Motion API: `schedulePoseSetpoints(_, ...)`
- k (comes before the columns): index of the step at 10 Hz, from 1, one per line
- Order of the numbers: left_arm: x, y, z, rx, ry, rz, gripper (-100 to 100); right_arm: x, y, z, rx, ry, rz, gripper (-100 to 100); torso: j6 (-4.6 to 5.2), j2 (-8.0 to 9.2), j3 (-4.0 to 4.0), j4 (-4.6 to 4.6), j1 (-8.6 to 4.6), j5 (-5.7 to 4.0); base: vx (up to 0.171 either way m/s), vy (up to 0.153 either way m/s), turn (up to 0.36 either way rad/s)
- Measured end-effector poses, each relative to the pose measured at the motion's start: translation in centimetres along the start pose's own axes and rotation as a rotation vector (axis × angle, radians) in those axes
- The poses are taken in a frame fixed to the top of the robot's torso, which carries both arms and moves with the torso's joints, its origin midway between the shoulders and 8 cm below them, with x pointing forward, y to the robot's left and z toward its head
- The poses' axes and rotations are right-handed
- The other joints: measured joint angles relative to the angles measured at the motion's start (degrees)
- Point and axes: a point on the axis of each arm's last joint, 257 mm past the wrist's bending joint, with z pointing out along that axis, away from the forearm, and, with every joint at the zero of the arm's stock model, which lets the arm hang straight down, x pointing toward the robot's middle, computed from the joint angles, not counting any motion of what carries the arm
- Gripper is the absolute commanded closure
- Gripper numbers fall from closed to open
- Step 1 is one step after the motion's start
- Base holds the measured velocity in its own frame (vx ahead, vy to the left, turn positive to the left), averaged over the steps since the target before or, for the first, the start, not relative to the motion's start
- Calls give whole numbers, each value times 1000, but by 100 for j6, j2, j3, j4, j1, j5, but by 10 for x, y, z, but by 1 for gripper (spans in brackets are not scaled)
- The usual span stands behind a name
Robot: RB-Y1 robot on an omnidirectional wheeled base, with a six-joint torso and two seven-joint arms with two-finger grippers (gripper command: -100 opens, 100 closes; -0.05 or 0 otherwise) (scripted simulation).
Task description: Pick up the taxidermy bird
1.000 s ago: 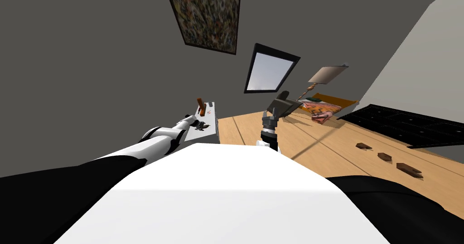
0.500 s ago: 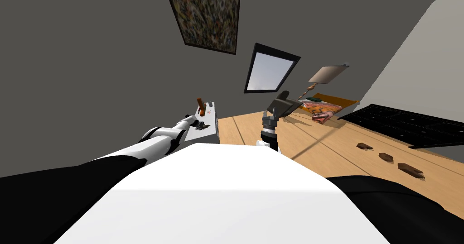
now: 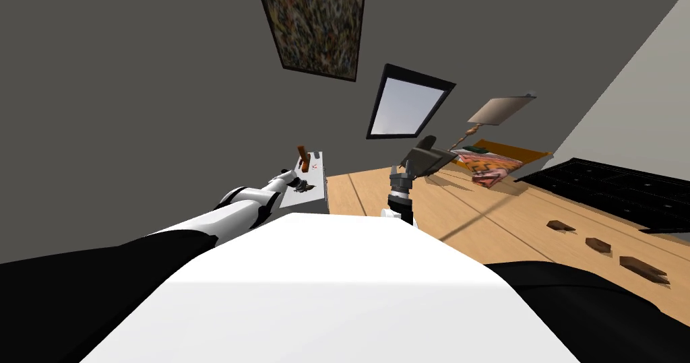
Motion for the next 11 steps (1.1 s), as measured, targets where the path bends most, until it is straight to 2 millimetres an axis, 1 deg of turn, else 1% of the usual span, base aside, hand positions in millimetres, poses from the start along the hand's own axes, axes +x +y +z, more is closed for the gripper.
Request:
schedulePoseSetpoints(1, 22, -3, 2, 1, 5, 28, 100, 0, 0, 0, 0, 0, 0, 0, -5, 6, 4, 1, 12, 2, -9, 79, 75)
schedulePoseSetpoints(2, 32, -7, 3, 6, 17, 29, 100, 0, 0, 0, 0, 0, 0, 0, 0, 4, 4, 4, 11, 0, -9, 40, -15)
schedulePoseSetpoints(3, 38, -17, 4, 21, 18, 46, 100, 0, 0, 0, 0, 0, 0, 0, 8, 2, 5, 8, -3, -2, 2, 6, -37)
schedulePoseSetpoints(4, 37, -18, 5, 19, 16, 44, 100, 0, 0, 0, 0, 0, 0, 0, 2, 4, 4, 3, -15, -4, 5, -9, 0)
schedulePoseSetpoints(5, 33, -12, 7, 5, 13, 32, 100, 0, 0, 0, 0, 0, 0, 0, -2, 5, 3, 0, -19, -6, -11, 38, 151)
schedulePoseSetpoints(6, 44, -12, 10, -7, 14, 40, 100, 0, 0, 0, 0, 0, 0, 0, -1, 8, 4, 0, -10, -4, 1, 48, 76)
schedulePoseSetpoints(7, 50, -12, 12, -14, 16, 41, 100, 0, 0, 0, 0, 0, 0, 0, -2, 5, 3, -1, -5, -3, 2, 75, 172)
schedulePoseSetpoints(8, 67, -14, 16, -20, 19, 55, 100, 0, 0, 0, 0, 0, 0, 0, -2, 3, 1, -1, 2, -1, -5, 69, 30)
schedulePoseSetpoints(9, 72, -14, 16, -21, 19, 60, 100, 0, 0, 0, 0, 0, 0, 0, -3, 7, 4, 1, 5, -1, -2, 91, 115)
schedulePoseSetpoints(10, 86, -16, 18, -26, 23, 70, 100, 0, 0, 0, 0, 0, 0, 0, -4, 6, 4, 1, 10, -1, -12, 109, 206)
schedulePoseSetpoints(11, 106, -21, 19, -28, 26, 93, 100, 0, 0, 0, 0, 0, 0, 0, -5, 10, 7, 4, 15, -1, -1, 76, 57)
